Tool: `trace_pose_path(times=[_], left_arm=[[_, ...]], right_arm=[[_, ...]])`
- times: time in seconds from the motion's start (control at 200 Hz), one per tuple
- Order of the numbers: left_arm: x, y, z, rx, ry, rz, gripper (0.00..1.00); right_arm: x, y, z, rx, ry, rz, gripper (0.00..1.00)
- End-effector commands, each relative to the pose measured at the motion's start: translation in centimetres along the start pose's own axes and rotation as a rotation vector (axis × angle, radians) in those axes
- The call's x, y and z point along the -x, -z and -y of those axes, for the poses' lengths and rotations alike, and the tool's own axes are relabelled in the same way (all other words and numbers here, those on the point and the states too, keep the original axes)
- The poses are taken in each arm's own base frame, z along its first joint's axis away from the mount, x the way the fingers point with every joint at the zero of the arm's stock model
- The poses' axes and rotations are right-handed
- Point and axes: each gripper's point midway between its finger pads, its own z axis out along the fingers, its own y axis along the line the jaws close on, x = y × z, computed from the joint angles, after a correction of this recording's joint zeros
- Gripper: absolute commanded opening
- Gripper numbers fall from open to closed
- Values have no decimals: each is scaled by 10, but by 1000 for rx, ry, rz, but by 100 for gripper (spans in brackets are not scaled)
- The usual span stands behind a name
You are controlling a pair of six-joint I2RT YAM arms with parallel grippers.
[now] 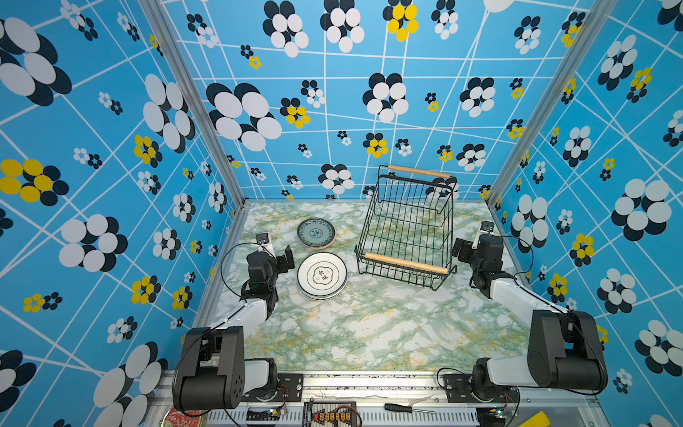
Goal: Unload the plates from the dish rack
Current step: Reset both arms
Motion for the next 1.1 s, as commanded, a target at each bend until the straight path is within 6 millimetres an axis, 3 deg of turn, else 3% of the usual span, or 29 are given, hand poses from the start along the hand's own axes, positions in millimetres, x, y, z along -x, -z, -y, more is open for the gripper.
trace_pose_path(times=[0.0, 0.2, 0.36, 0.455, 0.665, 0.85, 1.095], left_arm=[[3, 0, 13, -50, -34, 21, 99], [-4, 6, 16, -32, -73, 17, 99], [-21, 5, 23, -74, -91, 10, 99], [-33, 3, 19, -60, -84, 31, 99], [-53, -10, 21, -63, -98, 19, 99], [-55, -13, 23, -49, -112, 3, 99], [-56, -16, 23, -39, -121, -16, 99]], right_arm=[[8, 1, -3, 30, 1, 67, 99], [-15, 11, -1, 40, 1, 29, 99], [-34, 9, 3, 28, -1, 28, 99], [-38, 12, 10, -4, -25, 74, 99], [-42, 13, 6, 27, -26, 116, 99], [-42, 10, 5, 23, -17, 99, 99], [-56, 1, -25, 152, 68, 97, 99]])
